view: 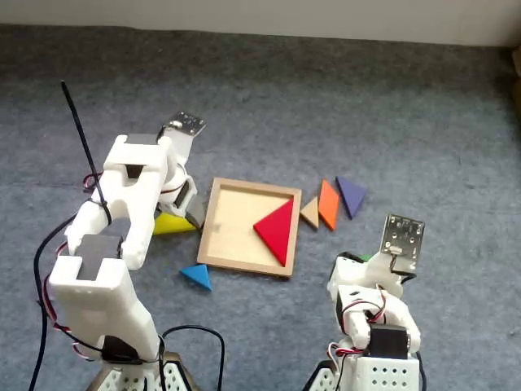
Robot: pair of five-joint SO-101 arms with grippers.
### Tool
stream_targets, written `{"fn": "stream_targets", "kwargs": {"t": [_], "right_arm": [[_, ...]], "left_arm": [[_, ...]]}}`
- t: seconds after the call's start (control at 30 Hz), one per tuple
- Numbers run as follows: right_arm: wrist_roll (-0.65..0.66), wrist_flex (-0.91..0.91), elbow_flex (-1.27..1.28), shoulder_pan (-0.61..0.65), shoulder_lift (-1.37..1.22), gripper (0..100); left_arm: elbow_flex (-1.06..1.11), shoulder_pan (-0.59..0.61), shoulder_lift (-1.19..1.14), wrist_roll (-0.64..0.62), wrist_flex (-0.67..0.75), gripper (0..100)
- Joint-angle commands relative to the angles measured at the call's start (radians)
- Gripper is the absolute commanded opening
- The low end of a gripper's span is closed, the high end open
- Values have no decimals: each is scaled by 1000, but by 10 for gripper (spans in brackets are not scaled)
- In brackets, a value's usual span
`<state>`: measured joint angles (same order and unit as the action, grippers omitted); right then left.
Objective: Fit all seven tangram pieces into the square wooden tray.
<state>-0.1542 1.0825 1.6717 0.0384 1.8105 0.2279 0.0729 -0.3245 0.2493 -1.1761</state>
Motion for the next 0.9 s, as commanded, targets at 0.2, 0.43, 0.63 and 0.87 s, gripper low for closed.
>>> {"fn": "stream_targets", "kwargs": {"t": [0.2,0.43,0.63,0.87], "right_arm": [[14,7,116,-10,-5,22],[14,7,116,-10,-5,22],[14,7,116,-10,-5,22],[14,7,116,-10,-5,22]], "left_arm": [[-33,-28,25,6,-87,174],[-73,-24,148,6,-207,316],[19,-27,234,83,-221,337],[205,35,303,206,-81,337]]}}
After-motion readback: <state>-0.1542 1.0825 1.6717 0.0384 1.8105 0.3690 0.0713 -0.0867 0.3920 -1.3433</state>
